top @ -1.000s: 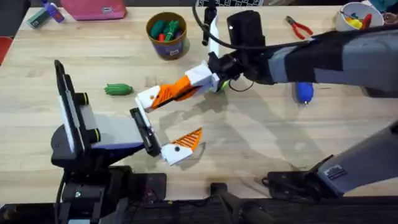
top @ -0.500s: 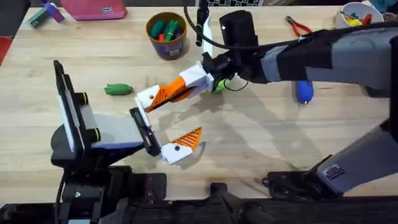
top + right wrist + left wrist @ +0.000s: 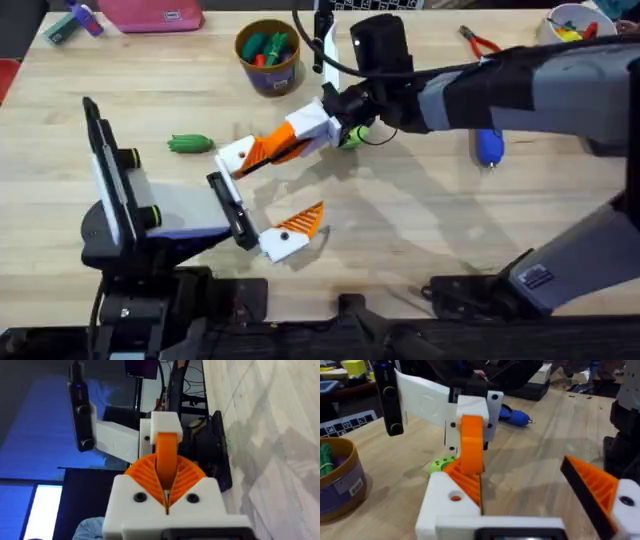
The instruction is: Pick up the gripper from the table and insert it into the empty holder that is missing its gripper. Then pick up a screw, insert it into the mounting hole, and use the screwdriver to tighten it. Finally, clean up the table by picking up the vegetable and placing it into the bucket.
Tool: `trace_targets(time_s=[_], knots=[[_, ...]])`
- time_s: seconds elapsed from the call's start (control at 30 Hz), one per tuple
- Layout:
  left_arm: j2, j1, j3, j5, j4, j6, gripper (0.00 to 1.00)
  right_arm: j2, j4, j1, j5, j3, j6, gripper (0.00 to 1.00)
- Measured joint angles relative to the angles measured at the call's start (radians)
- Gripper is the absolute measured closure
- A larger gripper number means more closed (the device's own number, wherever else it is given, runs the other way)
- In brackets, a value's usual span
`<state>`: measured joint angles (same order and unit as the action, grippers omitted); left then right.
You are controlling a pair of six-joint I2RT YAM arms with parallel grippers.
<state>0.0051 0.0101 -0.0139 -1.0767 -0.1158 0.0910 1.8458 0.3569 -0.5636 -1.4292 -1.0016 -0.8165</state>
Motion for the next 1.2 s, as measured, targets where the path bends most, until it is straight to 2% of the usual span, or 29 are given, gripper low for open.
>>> trace_targets(time_s=[0.43, 0.5, 0.7, 0.73, 1.07, 1.2], knots=[[0.000, 0.000, 0.000, 0.001, 0.000, 0.000, 0.014, 0.000, -0.002, -0.001, 0.000, -0.002, -0.003, 0.993], [0.000, 0.000, 0.000, 0.002, 0.000, 0.000, 0.014, 0.000, -0.003, -0.001, 0.000, -0.002, -0.007, 0.964], [0.000, -0.002, 0.000, -0.004, 0.000, 0.003, 0.015, 0.001, -0.002, -0.013, 0.012, -0.006, -0.010, 0.107], [0.000, -0.002, 0.000, -0.005, 0.000, 0.003, 0.015, 0.001, 0.000, -0.014, 0.013, -0.006, -0.009, 0.035], [0.000, -0.002, 0.000, -0.005, 0.000, 0.003, 0.016, 0.001, -0.005, 0.000, 0.030, -0.008, -0.008, 0.009], [0.000, -0.002, 0.000, -0.005, 0.000, 0.003, 0.015, -0.028, -0.136, 0.037, 0.092, -0.010, 0.034, 0.009]])
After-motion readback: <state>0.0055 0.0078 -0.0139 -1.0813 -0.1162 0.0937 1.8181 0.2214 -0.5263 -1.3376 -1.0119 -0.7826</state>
